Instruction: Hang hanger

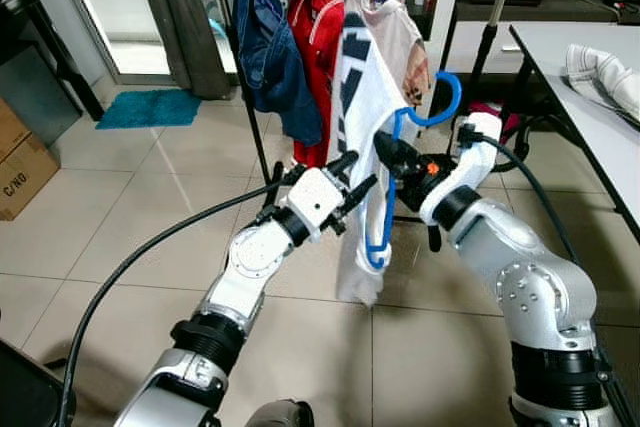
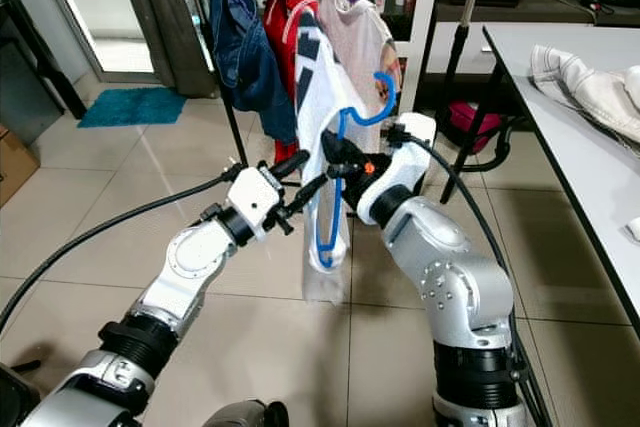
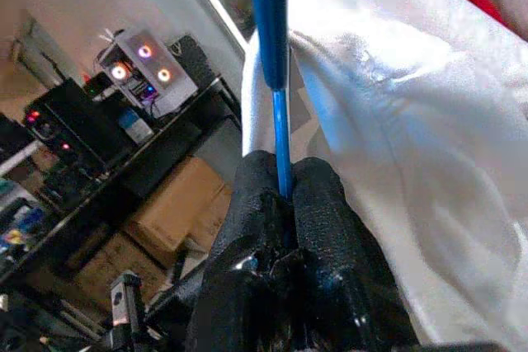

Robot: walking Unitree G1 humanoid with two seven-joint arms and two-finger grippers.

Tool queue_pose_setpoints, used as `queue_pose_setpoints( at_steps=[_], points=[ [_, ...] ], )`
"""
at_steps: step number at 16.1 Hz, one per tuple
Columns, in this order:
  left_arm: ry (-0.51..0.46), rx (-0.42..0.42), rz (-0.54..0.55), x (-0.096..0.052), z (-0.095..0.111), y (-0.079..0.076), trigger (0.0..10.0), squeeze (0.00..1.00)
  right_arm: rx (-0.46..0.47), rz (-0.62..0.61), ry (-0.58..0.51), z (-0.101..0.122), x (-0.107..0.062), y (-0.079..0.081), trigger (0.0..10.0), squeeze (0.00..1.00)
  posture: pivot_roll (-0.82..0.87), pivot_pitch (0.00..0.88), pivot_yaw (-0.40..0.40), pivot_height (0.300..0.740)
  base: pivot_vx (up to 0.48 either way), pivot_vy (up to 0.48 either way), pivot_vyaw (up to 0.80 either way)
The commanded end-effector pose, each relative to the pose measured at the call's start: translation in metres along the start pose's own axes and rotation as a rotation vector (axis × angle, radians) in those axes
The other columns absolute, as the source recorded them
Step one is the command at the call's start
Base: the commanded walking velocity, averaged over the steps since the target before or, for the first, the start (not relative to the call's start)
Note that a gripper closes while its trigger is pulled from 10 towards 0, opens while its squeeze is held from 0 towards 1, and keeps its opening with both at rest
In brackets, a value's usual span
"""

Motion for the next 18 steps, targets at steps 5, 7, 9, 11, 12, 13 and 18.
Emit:
queue_pose_setpoints(
  at_steps=[5,7,9,11,12,13,18],
  points=[
    [0.006,0.016,0.036,0.005,-0.001,0.009,0.0,0.00,0.027,0.062,-0.052,0.012,0.000,0.004,10.0,0.00,-0.01,0.000,0.081,0.740,0.000,0.000,0.00],
    [0.001,0.026,0.048,0.006,0.000,0.012,0.0,0.00,0.027,0.062,-0.051,0.012,0.001,0.004,10.0,0.00,-0.01,0.000,0.081,0.740,0.000,0.000,0.00],
    [-0.009,0.027,0.050,0.006,0.001,0.012,0.0,0.00,0.024,0.053,-0.045,0.011,0.001,0.003,10.0,0.00,-0.01,0.000,0.080,0.740,0.000,0.000,0.00],
    [-0.019,0.028,0.051,0.005,0.002,0.012,0.0,0.00,0.017,0.032,-0.034,0.010,0.002,0.000,10.0,0.00,-0.01,0.000,0.081,0.740,0.000,0.000,0.00],
    [-0.021,0.028,0.052,0.005,0.002,0.012,0.0,0.00,0.016,0.029,-0.032,0.010,0.002,-0.001,10.0,0.00,-0.01,0.000,0.081,0.740,0.000,0.000,0.00],
    [-0.042,0.018,0.068,0.003,0.004,0.013,0.0,0.00,0.004,0.000,-0.012,0.007,0.002,-0.005,10.0,0.00,-0.01,0.000,0.081,0.740,0.000,0.000,0.00],
    [-0.120,-0.031,0.265,-0.008,0.015,0.040,0.0,0.00,0.012,-0.197,0.093,-0.008,-0.012,-0.028,10.0,0.00,-0.01,0.000,0.087,0.740,0.000,0.000,0.00]
  ],
)
Point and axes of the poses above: a point about 5 cm out from each wrist's last joint towards the gripper, its own x axis pointing out of the wrist towards the gripper, its own z axis along the axis of the wrist's last joint, y = z × x, the point moved 1 cm from there along x, pointing out of the wrist towards the gripper, and after that the axes turned 10 degrees about -x, right-handed, at the moved point
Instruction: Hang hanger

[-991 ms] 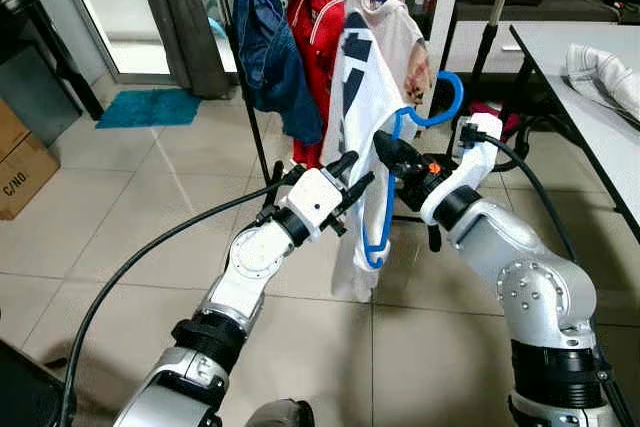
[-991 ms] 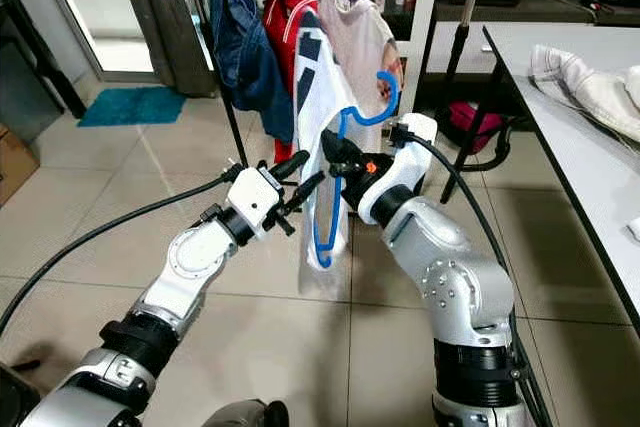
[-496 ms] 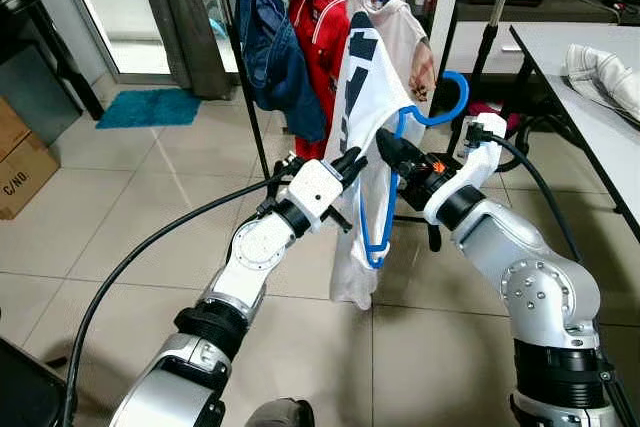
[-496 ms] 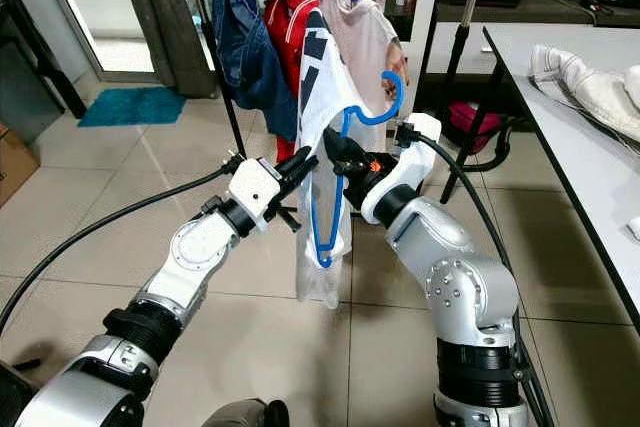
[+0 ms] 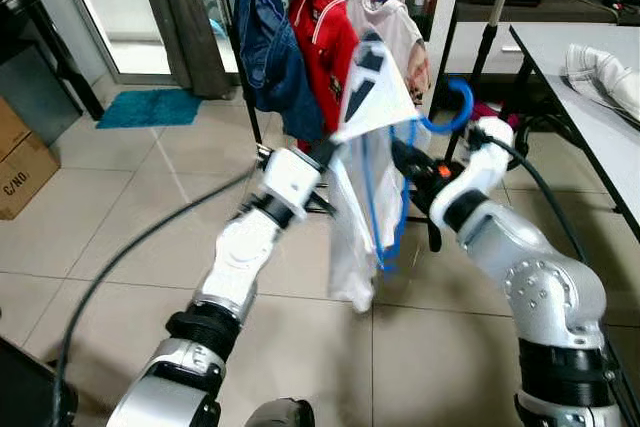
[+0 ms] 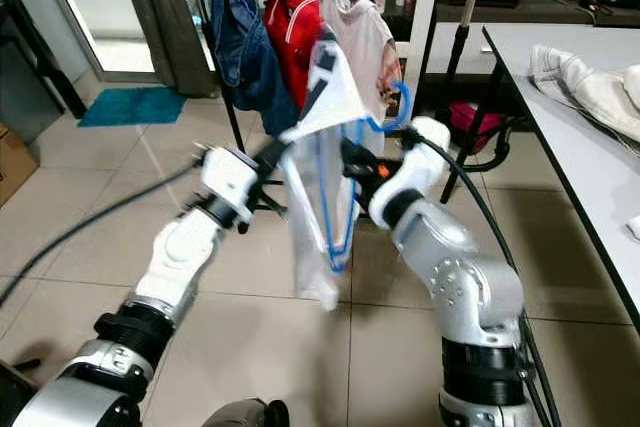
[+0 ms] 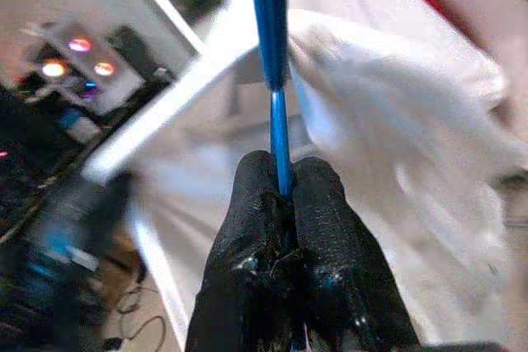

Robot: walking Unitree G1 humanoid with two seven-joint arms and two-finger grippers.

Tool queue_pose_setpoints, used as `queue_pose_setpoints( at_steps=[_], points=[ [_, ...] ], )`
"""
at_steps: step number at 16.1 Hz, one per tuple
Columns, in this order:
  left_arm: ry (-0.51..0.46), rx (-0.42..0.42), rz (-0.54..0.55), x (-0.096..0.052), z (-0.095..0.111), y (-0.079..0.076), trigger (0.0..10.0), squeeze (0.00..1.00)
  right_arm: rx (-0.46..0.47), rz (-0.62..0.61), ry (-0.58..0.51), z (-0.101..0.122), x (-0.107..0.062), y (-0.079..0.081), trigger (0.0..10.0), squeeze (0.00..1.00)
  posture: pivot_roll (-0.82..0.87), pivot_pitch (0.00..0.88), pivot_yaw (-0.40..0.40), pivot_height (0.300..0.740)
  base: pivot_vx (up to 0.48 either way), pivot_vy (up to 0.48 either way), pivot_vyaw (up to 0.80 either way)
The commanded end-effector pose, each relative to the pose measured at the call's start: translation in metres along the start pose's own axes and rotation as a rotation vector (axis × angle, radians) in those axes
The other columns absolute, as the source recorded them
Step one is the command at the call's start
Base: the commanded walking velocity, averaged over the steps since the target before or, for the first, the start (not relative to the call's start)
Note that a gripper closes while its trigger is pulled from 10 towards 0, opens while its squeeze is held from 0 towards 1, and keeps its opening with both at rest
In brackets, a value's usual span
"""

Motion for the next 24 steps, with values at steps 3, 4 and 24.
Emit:
queue_pose_setpoints(
  at_steps=[3,4,24],
  points=[
    [0.026,-0.058,0.113,-0.004,-0.003,0.017,0.0,0.00,0.018,-0.356,0.073,-0.014,-0.015,-0.042,10.0,0.00,-0.01,0.000,0.094,0.740,0.000,0.000,0.00],
    [0.049,-0.063,0.114,-0.005,-0.007,0.016,0.0,0.00,0.036,-0.426,0.084,-0.017,-0.017,-0.049,10.0,0.00,-0.01,0.000,0.095,0.740,0.000,0.000,0.00],
    [0.290,-0.128,-0.024,-0.010,-0.038,-0.017,0.0,0.00,-0.367,-0.162,0.474,-0.062,-0.041,-0.007,10.0,0.00,-0.02,0.004,0.099,0.740,0.000,0.000,0.00]
  ],
)
Point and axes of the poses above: a point about 5 cm out from each wrist's last joint towards the gripper, its own x axis pointing out of the wrist towards the gripper, its own z axis along the axis of the wrist's last joint, y = z × x, the point moved 1 cm from there along x, pointing out of the wrist towards the gripper, and after that the axes turned 10 degrees about -x, right-handed, at the moved point
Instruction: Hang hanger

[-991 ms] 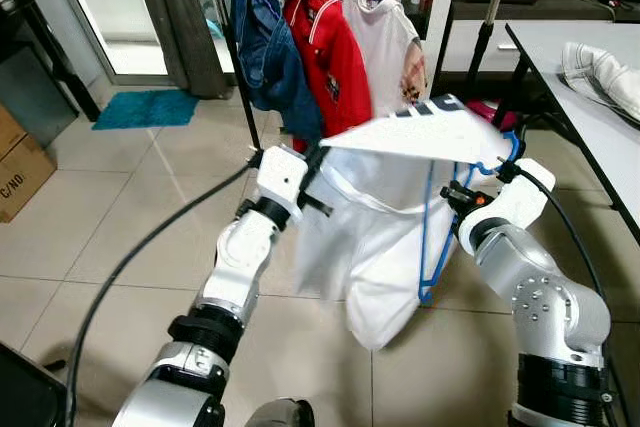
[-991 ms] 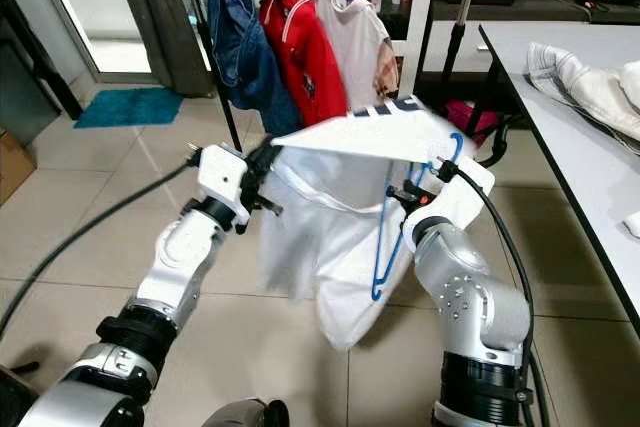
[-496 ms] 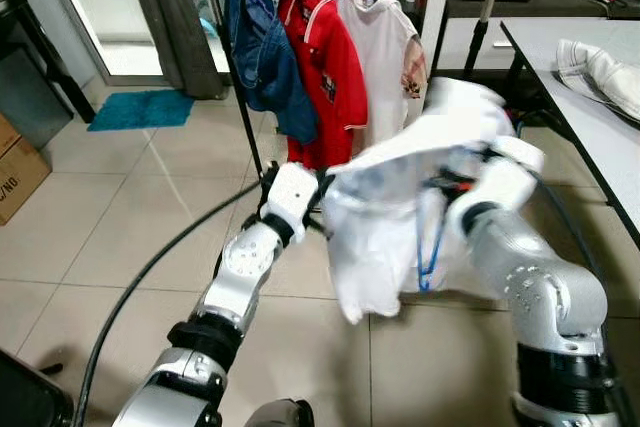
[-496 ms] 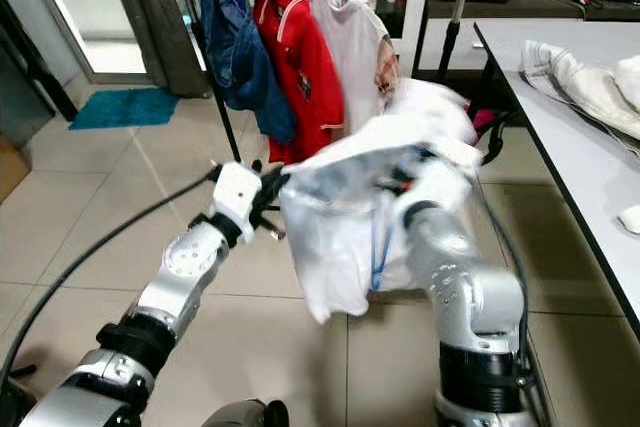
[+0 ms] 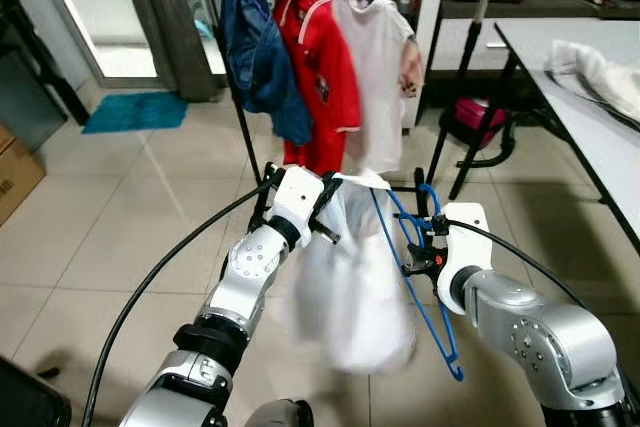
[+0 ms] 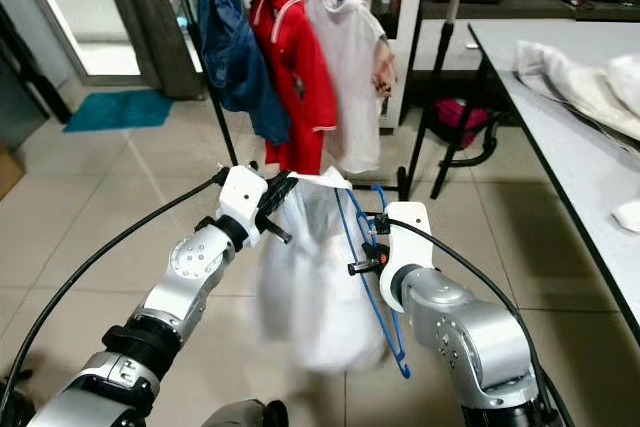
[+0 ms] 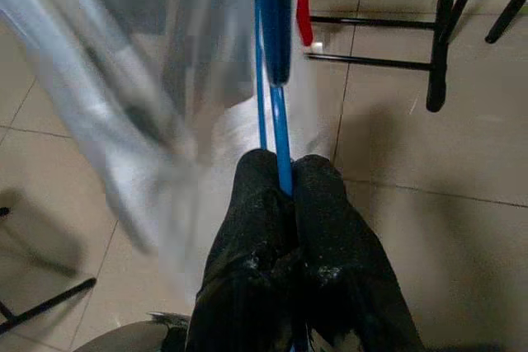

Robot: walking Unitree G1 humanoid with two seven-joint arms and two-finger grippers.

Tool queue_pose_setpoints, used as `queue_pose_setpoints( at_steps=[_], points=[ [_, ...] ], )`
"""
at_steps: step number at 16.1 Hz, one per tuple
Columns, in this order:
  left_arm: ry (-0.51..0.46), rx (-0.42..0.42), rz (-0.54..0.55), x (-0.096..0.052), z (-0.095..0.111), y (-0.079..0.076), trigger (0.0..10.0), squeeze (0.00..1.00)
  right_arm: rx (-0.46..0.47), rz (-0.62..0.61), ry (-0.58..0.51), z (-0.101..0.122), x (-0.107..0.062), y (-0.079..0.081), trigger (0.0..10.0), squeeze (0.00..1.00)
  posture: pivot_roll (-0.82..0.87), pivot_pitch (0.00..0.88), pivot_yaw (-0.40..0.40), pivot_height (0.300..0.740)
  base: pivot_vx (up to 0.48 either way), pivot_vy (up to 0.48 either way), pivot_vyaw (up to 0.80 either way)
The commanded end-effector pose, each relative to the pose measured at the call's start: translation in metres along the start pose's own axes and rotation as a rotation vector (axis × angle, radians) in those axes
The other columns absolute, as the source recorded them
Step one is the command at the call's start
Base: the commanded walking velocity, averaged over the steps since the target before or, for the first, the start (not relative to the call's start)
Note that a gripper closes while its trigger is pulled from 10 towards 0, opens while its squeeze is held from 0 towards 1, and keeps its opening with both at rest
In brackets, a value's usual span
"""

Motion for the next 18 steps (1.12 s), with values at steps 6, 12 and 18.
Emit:
queue_pose_setpoints(
  at_steps=[6,12,18],
  points=[
    [-0.037,0.020,-0.086,0.004,0.011,-0.007,0.0,0.00,0.270,0.059,-0.215,0.042,0.012,0.006,10.0,0.00,-0.01,0.000,0.103,0.740,0.000,0.000,0.00],
    [-0.108,0.113,-0.185,0.005,0.029,-0.015,0.0,0.00,0.281,0.060,-0.111,0.026,0.033,0.011,10.0,0.00,0.01,0.000,0.088,0.740,0.000,0.000,0.00],
    [-0.086,0.132,-0.188,0.001,0.026,-0.012,0.0,0.00,0.313,-0.111,-0.159,0.038,0.040,-0.025,10.0,0.00,0.00,0.000,0.094,0.740,0.000,0.000,0.00]
  ],
)
Point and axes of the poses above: a point about 5 cm out from each wrist's last joint towards the gripper, its own x axis pointing out of the wrist towards the gripper, its own z axis along the axis of the wrist's last joint, y = z × x, the point moved 1 cm from there along x, pointing out of the wrist towards the gripper, and after that the axes turned 10 degrees about -x, right-handed, at the moved point
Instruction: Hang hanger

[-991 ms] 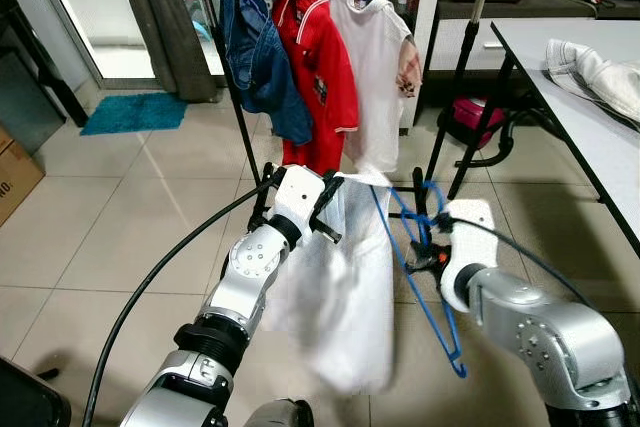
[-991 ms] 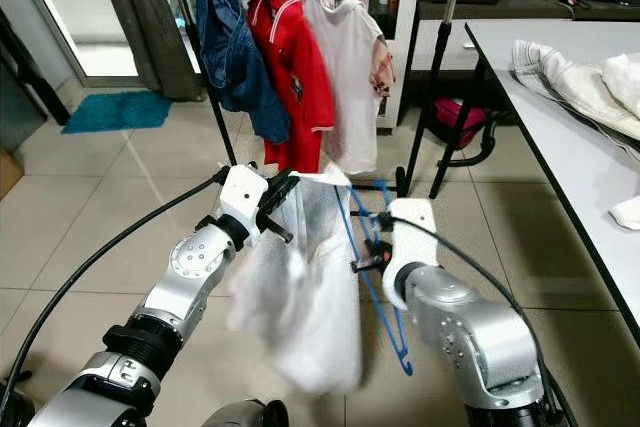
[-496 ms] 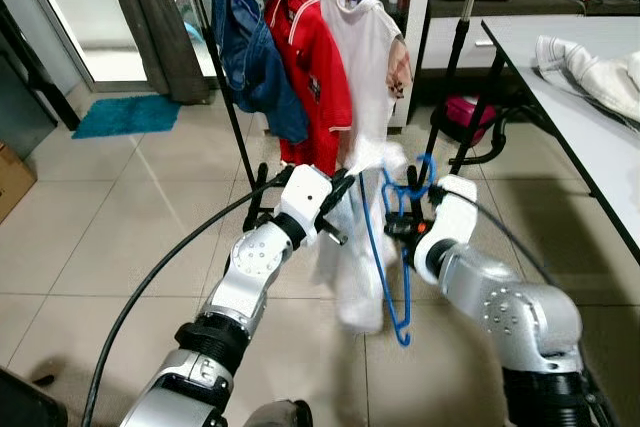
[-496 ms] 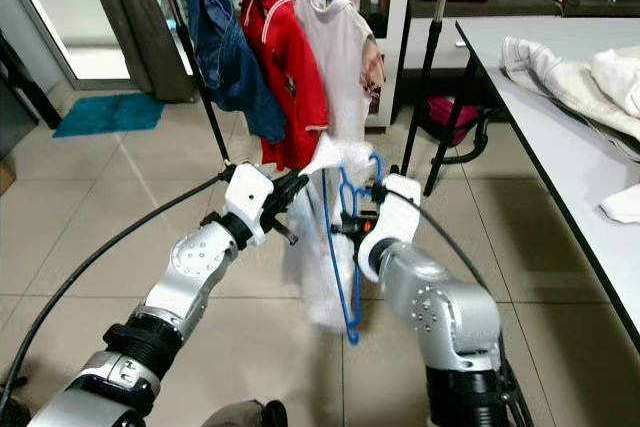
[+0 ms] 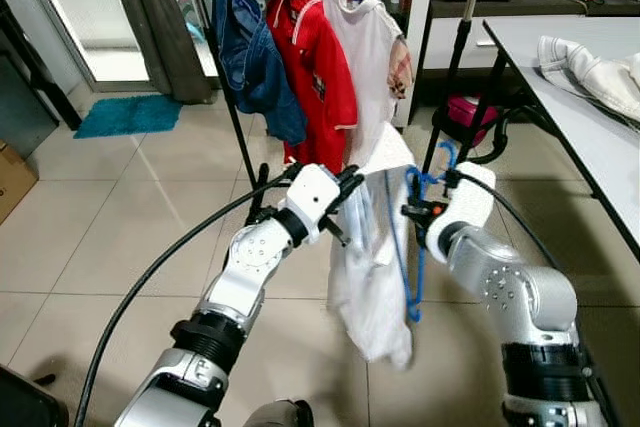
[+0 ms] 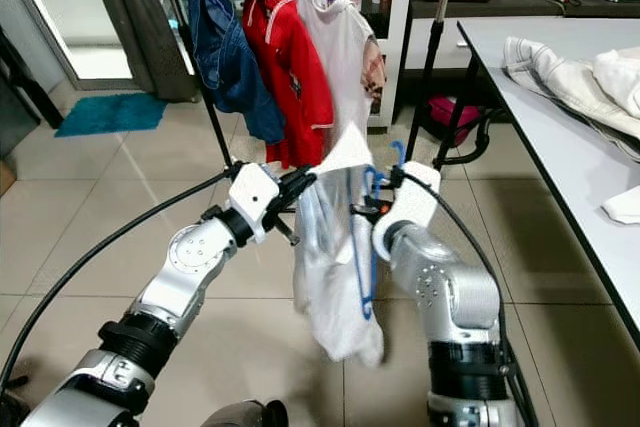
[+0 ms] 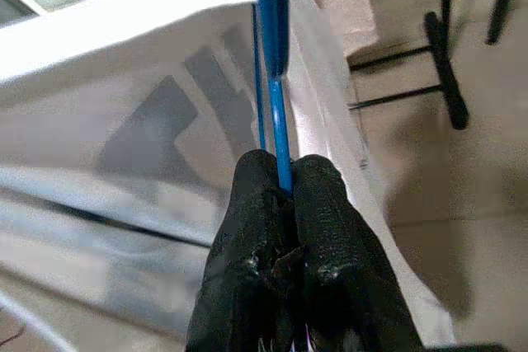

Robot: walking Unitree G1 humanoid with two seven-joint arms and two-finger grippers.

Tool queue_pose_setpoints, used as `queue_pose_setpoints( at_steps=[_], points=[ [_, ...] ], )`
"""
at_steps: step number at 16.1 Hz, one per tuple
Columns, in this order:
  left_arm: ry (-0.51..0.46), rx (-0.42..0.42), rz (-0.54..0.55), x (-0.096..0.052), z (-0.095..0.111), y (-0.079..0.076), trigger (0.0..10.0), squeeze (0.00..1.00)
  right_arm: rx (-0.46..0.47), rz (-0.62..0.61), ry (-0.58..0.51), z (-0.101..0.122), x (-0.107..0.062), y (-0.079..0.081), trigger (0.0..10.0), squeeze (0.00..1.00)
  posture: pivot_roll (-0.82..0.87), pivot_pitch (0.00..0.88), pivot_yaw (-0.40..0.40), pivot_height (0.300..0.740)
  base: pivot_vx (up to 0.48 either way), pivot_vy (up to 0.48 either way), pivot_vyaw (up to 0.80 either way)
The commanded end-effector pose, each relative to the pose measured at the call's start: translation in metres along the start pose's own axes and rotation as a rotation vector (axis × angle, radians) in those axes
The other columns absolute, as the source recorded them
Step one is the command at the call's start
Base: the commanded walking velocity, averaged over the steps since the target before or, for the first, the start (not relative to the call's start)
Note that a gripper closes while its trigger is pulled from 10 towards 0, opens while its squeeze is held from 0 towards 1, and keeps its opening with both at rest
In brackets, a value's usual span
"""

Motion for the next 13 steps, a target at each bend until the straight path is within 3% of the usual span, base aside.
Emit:
queue_pose_setpoints(
  at_steps=[1,6,10,13],
  points=[
    [-0.026,0.019,-0.007,0.000,0.007,0.001,0.0,0.00,0.005,-0.025,-0.029,0.008,0.002,-0.005,10.0,0.00,0.00,0.000,0.093,0.740,0.000,0.000,0.00],
    [0.106,-0.014,0.098,-0.006,-0.013,0.017,0.0,0.00,0.051,-0.031,-0.164,0.037,0.002,-0.011,10.0,0.00,0.01,0.000,0.083,0.740,0.000,0.000,0.00],
    [0.143,-0.053,0.046,-0.003,-0.022,0.005,0.0,0.00,0.114,0.011,-0.354,0.075,-0.008,-0.011,10.0,0.00,0.00,0.000,0.079,0.740,0.000,0.000,0.00],
    [0.156,-0.052,0.074,0.000,-0.023,0.006,0.0,0.00,0.070,0.037,-0.408,0.085,-0.013,-0.008,10.0,0.00,0.00,0.000,0.078,0.740,0.000,0.000,0.00]
  ],
)
Point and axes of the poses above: a point about 5 cm out from each wrist's last joint towards the gripper, its own x axis pointing out of the wrist towards the gripper, its own z axis along the axis of the wrist's last joint, y = z × x, the point moved 1 cm from there along x, pointing out of the wrist towards the gripper, and after that the axes turned 10 degrees about -x, right-handed, at the moved point
